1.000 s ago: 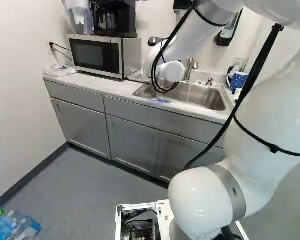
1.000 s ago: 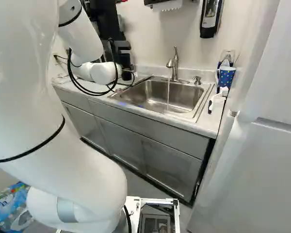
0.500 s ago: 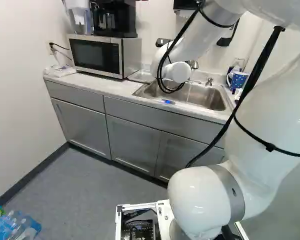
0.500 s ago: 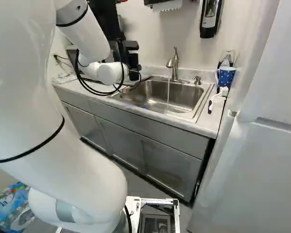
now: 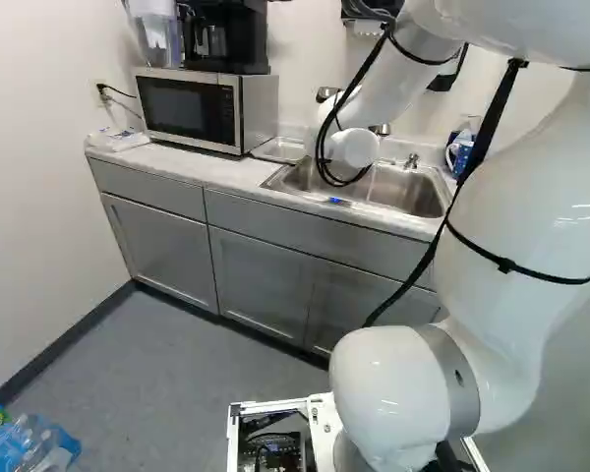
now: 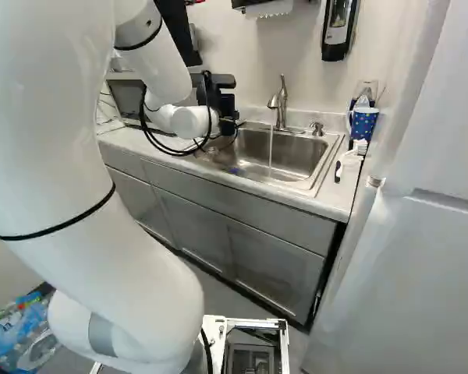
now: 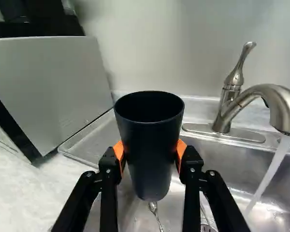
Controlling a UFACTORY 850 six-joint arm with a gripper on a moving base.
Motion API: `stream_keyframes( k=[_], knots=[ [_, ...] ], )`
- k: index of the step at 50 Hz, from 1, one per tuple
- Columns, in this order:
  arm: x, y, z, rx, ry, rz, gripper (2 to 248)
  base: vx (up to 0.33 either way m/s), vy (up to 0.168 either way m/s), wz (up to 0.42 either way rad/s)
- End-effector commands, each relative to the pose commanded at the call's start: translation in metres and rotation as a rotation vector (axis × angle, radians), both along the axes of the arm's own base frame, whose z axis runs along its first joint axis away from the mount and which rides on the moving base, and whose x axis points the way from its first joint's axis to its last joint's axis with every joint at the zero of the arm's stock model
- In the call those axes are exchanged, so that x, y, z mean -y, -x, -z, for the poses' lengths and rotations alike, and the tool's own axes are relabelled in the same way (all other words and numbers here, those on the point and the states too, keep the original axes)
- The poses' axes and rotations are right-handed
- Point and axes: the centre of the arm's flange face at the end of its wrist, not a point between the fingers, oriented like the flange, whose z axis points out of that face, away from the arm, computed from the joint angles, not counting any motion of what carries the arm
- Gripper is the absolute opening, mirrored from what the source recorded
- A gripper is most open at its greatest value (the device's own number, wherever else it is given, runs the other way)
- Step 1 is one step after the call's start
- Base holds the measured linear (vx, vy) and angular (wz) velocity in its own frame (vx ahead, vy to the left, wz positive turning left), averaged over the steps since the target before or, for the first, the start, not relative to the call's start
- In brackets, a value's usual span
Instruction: Rinse the cup and place it in the tray
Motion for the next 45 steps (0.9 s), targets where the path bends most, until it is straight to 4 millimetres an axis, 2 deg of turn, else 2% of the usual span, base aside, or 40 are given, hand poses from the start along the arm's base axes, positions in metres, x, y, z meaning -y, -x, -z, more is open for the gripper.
stream_keyframes(
  k=[19, 45],
  knots=[
    [0.015, -0.002, 0.02, -0.041, -0.002, 0.029, 122, 0.0, 0.0, 0.0],
    [0.048, -0.004, 0.049, -0.097, -0.009, 0.094, 122, 0.0, 0.0, 0.0]
  ],
)
